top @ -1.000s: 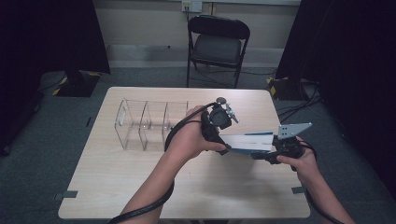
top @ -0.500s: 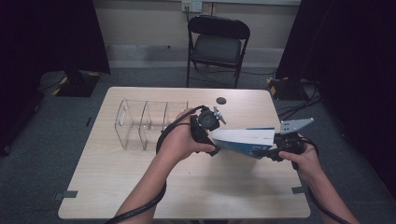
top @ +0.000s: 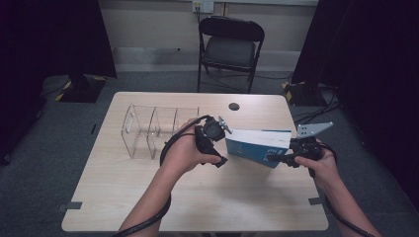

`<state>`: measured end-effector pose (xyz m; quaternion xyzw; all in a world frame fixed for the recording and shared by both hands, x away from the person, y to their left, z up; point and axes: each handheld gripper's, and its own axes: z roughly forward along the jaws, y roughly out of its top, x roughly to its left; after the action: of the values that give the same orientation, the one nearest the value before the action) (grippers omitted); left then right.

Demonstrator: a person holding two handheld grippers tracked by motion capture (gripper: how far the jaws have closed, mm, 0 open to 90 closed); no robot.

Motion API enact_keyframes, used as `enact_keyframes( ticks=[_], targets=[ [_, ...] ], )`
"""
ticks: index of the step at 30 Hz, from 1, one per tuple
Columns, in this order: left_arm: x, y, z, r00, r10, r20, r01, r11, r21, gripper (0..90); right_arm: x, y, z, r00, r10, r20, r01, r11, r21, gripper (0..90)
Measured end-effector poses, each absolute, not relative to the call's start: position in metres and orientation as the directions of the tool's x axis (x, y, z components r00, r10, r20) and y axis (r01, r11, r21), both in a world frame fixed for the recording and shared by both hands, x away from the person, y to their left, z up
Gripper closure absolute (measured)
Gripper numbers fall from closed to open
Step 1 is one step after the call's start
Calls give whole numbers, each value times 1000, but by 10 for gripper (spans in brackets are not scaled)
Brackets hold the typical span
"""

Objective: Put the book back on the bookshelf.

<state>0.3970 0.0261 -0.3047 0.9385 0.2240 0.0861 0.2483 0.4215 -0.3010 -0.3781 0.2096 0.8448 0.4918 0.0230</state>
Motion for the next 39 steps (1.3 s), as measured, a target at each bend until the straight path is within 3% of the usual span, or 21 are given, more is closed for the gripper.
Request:
enact_keyframes(
  ticks=[39],
  targets=[
    [399, 26, -359, 872, 487, -35, 446, -766, 463, 253, 435, -312, -371, -836, 528, 153, 373, 340, 863, 584]
  ],
)
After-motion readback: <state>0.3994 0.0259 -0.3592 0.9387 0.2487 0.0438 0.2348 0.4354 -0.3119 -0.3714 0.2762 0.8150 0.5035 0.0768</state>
